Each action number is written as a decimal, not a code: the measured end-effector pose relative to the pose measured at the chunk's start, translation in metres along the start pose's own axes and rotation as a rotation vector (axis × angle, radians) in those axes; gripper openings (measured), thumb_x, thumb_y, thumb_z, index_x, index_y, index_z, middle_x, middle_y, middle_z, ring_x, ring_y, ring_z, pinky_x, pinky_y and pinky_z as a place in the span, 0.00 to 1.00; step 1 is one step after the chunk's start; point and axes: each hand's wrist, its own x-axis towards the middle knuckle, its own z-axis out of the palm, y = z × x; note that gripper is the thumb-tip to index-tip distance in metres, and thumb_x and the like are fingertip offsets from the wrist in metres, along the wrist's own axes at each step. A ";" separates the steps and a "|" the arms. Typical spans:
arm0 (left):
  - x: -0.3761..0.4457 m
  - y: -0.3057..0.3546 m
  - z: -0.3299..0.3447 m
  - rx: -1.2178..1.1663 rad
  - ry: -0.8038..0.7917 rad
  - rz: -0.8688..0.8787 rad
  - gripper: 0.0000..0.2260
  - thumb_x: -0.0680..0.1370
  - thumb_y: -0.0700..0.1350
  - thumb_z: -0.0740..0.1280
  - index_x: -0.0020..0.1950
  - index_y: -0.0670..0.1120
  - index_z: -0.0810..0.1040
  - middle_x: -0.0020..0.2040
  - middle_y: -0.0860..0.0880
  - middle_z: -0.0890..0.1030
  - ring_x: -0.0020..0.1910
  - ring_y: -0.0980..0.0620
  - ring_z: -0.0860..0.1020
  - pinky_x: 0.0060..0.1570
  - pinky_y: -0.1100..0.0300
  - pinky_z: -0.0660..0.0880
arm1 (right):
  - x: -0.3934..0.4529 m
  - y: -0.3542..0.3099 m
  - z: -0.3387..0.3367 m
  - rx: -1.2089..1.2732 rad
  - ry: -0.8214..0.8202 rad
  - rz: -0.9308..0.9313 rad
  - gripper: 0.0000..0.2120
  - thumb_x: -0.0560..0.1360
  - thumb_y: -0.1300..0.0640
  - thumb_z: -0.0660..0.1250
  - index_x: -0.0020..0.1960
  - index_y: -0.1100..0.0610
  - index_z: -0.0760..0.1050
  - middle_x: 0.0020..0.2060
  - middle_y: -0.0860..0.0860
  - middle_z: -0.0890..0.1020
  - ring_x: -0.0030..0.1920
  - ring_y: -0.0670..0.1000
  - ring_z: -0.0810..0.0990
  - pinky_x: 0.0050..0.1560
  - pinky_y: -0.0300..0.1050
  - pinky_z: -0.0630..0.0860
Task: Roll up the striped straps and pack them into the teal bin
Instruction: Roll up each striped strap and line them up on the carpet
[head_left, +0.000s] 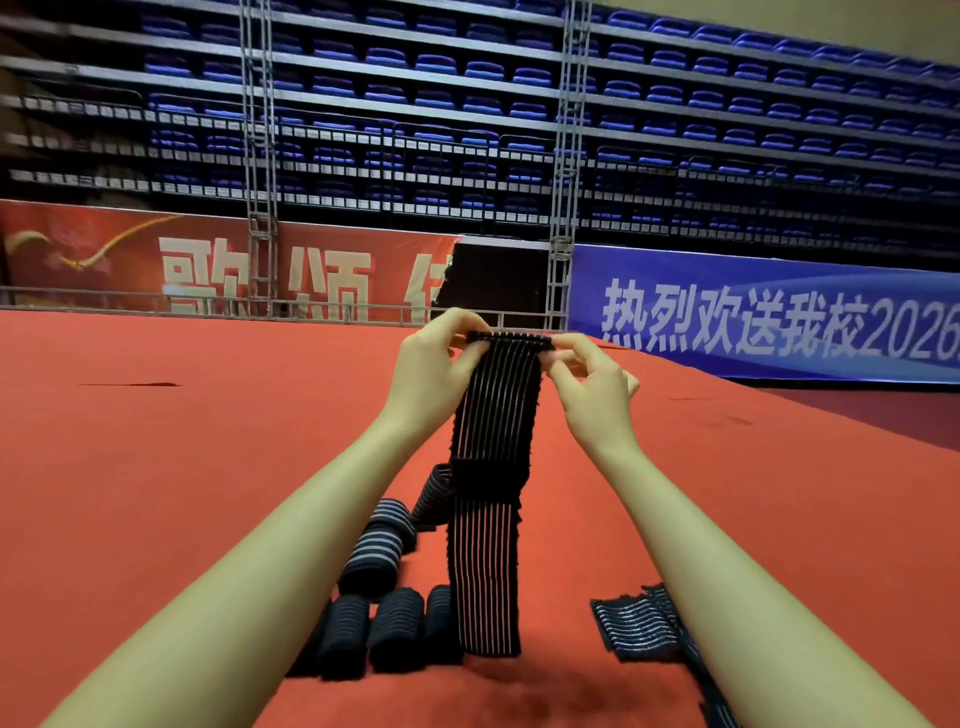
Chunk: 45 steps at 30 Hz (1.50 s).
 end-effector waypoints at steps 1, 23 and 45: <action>-0.001 -0.002 0.000 -0.002 0.002 0.002 0.04 0.76 0.36 0.68 0.48 0.44 0.79 0.42 0.56 0.79 0.41 0.67 0.76 0.44 0.72 0.72 | -0.001 0.000 0.001 -0.001 0.007 0.001 0.04 0.79 0.53 0.64 0.50 0.44 0.76 0.38 0.41 0.81 0.46 0.41 0.77 0.47 0.40 0.53; -0.024 -0.014 -0.019 -0.541 -0.326 -0.248 0.08 0.78 0.35 0.65 0.50 0.48 0.78 0.42 0.38 0.80 0.41 0.47 0.75 0.47 0.54 0.72 | -0.007 0.001 -0.012 0.595 -0.398 0.050 0.12 0.77 0.67 0.62 0.50 0.52 0.79 0.40 0.56 0.79 0.40 0.50 0.77 0.47 0.41 0.74; -0.058 -0.035 0.003 -0.413 -0.366 -0.378 0.06 0.78 0.37 0.67 0.49 0.48 0.76 0.42 0.40 0.83 0.39 0.52 0.80 0.45 0.57 0.75 | -0.041 0.042 -0.002 0.453 -0.418 0.148 0.10 0.78 0.68 0.62 0.52 0.54 0.74 0.42 0.55 0.81 0.43 0.48 0.78 0.48 0.39 0.73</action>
